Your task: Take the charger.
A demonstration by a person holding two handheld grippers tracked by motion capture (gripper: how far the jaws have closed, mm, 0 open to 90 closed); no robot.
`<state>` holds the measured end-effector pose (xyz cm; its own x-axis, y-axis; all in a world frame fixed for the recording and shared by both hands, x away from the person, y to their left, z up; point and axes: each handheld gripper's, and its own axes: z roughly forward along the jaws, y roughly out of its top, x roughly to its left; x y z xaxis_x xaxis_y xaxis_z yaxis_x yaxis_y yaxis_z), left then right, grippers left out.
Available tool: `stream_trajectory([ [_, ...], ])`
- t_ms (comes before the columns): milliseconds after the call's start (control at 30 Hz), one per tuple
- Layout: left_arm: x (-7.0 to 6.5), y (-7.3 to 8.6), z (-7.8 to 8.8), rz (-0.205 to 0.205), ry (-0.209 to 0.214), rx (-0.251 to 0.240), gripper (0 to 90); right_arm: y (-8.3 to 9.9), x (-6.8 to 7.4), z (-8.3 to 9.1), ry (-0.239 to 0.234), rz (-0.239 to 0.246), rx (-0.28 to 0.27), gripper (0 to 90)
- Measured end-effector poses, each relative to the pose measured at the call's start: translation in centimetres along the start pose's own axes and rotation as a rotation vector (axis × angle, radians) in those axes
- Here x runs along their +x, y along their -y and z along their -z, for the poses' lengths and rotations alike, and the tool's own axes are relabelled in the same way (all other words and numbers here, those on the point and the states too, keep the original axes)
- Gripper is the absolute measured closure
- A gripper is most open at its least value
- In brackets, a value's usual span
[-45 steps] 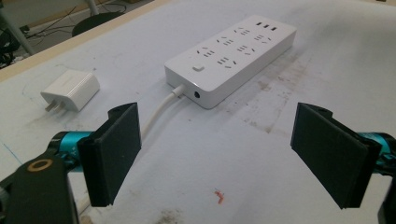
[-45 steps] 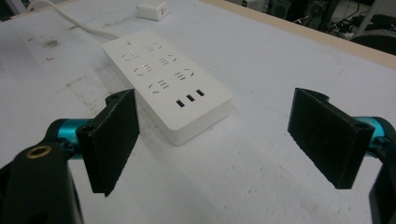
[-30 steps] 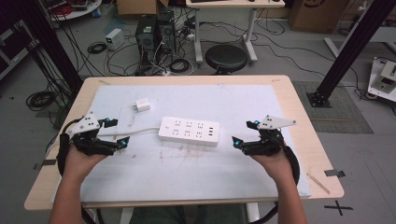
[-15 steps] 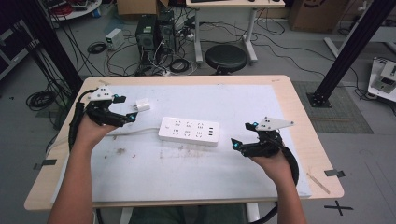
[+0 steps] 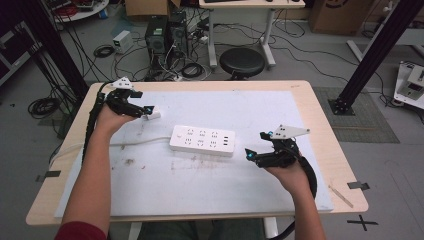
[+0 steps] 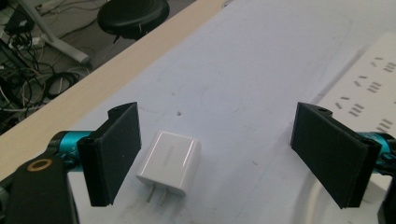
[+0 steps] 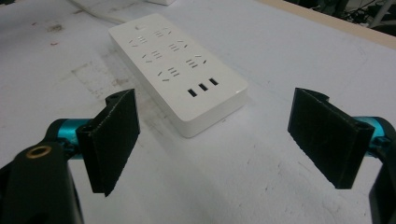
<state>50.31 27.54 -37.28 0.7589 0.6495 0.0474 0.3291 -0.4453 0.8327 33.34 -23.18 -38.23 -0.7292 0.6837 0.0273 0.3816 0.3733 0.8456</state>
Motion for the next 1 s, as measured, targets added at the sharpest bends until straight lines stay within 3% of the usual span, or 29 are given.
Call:
stream_trajectory([
  [267, 1.8, 2.4, -3.1, 0.004, 0.011, 0.028, 16.6, 0.4, -0.1, -0.5, 0.000, -0.013, 0.006, 17.0],
  [400, 2.5, 3.1, -4.3, -0.001, 0.003, 0.065, 16.6, 0.4, 0.1, -0.6, 0.003, -0.008, 0.008, 16.9],
  [500, 2.9, 3.1, -5.1, -0.018, 0.020, 0.110, 16.6, 0.4, 0.2, -0.5, 0.007, -0.016, 0.015, 17.0],
  [600, 3.1, 3.3, -5.6, -0.015, 0.029, 0.098, 16.6, 0.4, 0.4, -0.5, 0.013, -0.010, 0.013, 17.0],
  [1000, 3.7, 4.7, -6.8, 0.001, 0.043, 0.153, 19.9, 0.3, 0.6, -0.8, 0.013, -0.011, 0.018, 17.0],
])
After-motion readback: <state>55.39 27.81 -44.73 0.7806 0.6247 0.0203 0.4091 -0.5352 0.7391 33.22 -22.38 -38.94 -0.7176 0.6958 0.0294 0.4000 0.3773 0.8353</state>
